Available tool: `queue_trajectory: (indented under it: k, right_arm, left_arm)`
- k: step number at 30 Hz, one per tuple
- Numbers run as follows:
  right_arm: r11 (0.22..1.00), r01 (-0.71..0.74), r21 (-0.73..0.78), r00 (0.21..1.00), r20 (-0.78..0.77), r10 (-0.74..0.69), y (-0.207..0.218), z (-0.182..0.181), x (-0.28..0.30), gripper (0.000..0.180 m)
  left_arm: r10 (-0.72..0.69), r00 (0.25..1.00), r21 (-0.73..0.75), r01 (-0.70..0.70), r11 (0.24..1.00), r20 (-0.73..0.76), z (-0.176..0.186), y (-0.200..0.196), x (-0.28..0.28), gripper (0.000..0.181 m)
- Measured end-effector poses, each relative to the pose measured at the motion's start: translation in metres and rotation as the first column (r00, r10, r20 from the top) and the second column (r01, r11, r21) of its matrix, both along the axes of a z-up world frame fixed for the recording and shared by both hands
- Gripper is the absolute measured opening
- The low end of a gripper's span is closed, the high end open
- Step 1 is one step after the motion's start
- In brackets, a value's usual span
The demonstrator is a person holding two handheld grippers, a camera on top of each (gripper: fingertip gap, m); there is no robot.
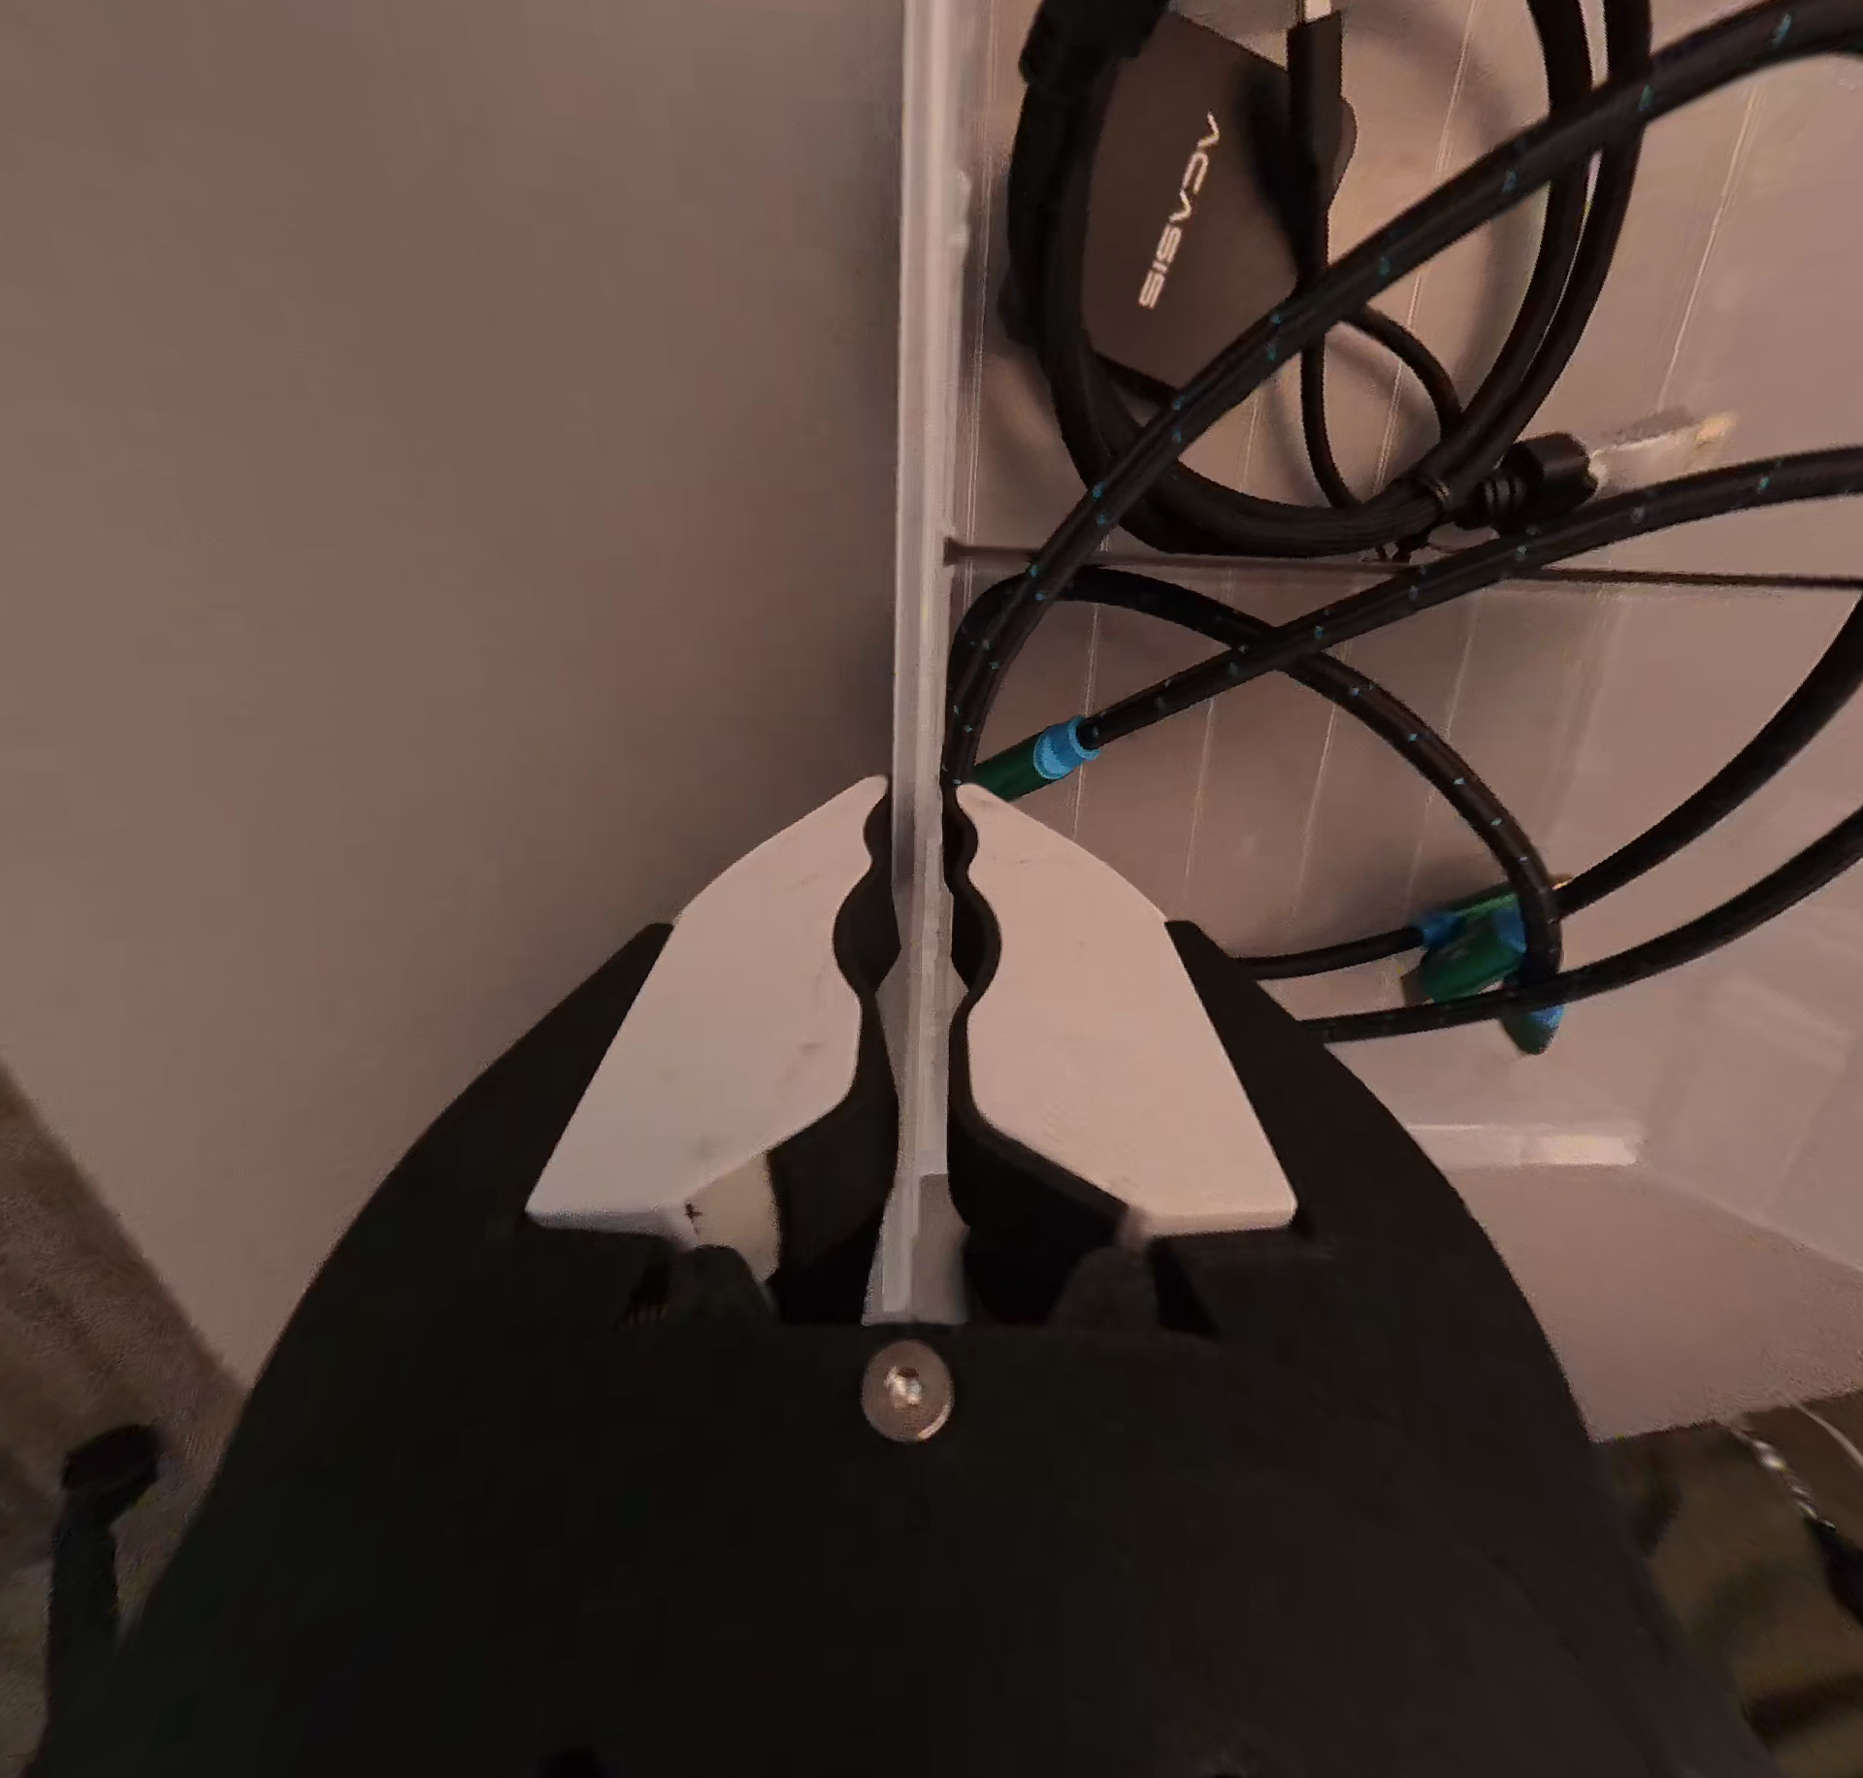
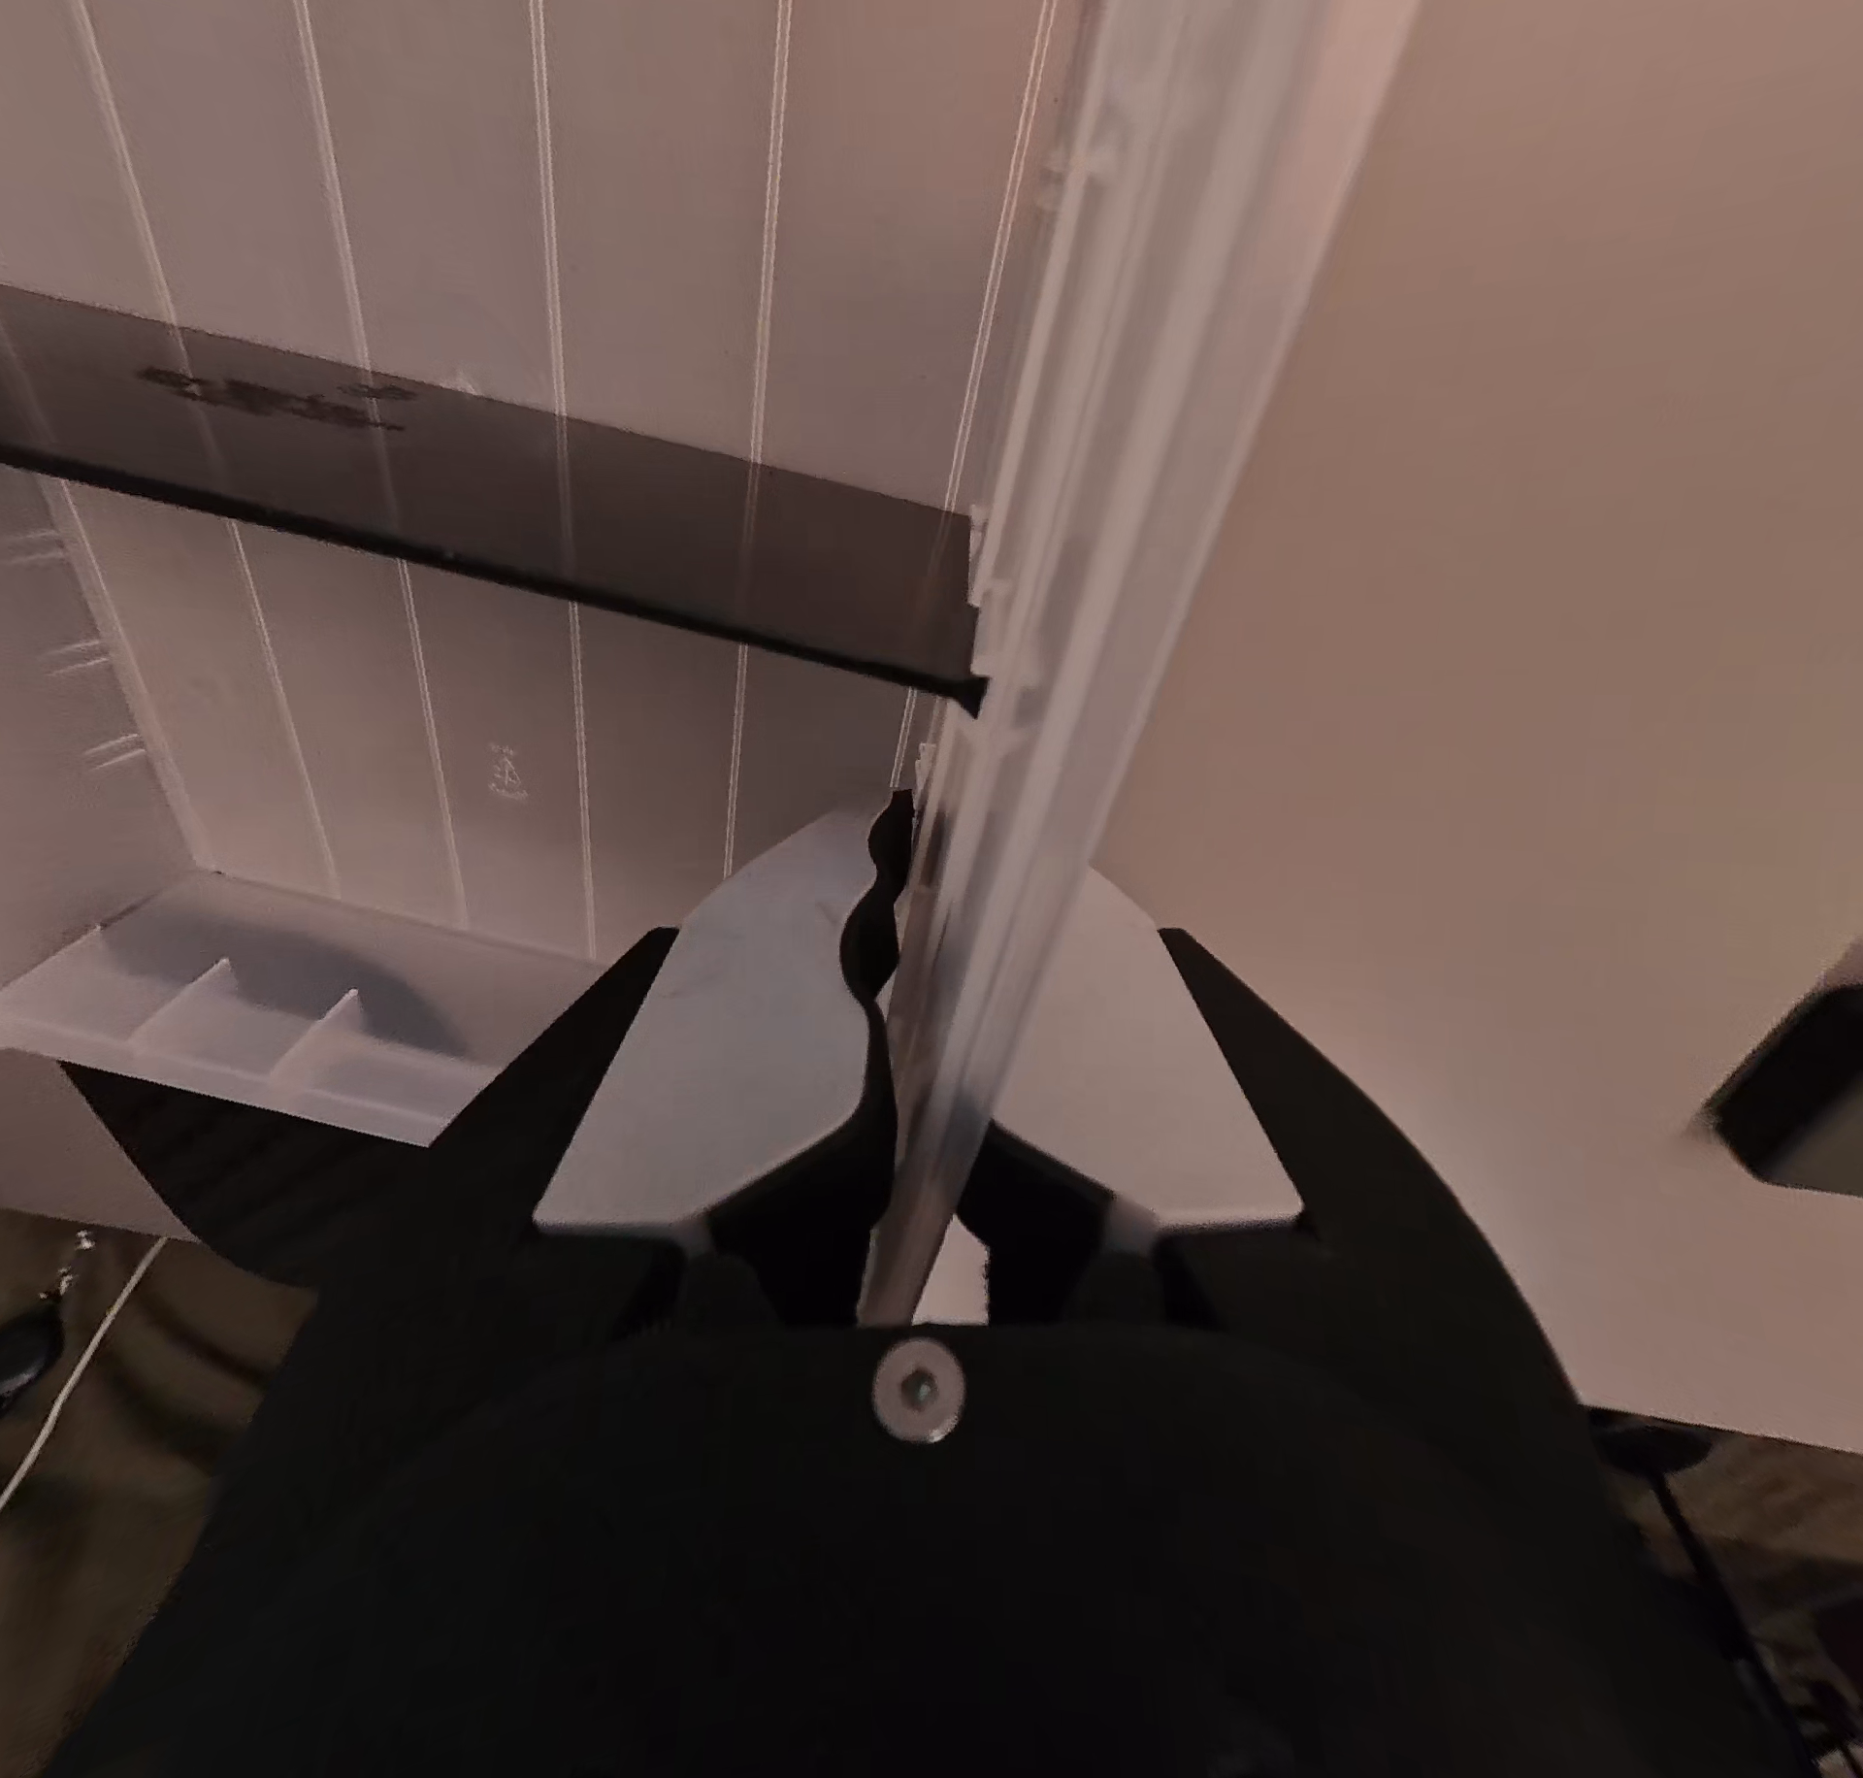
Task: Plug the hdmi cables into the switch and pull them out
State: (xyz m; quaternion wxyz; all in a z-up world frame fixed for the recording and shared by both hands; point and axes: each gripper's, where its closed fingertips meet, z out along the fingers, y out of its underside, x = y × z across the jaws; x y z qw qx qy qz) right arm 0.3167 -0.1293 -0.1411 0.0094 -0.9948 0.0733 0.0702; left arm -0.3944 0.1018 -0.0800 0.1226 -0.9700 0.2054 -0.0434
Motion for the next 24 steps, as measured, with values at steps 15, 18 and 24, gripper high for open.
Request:
queue_trajectory:
  k: [15,18,24]
  right_arm:
    - [1.000,0.006,-0.025,1.000,0.006,-0.006,0.008,0.000,0.013,0.004]
    - [1.000,0.006,-0.026,1.000,0.007,-0.006,0.009,0.000,0.014,0.004]
    - [1.000,-0.006,-0.025,1.000,0.007,0.006,0.010,0.000,0.018,0.004]
  left_arm:
    - [0.204,0.973,0.082,-0.214,0.973,0.109,0.001,0.003,-0.100,0.004]
    - [0.231,0.968,0.104,-0.240,0.965,0.095,0.001,0.005,-0.109,0.004]
    - [0.272,0.957,0.106,-0.283,0.953,0.105,0.001,0.000,-0.123,0.005]
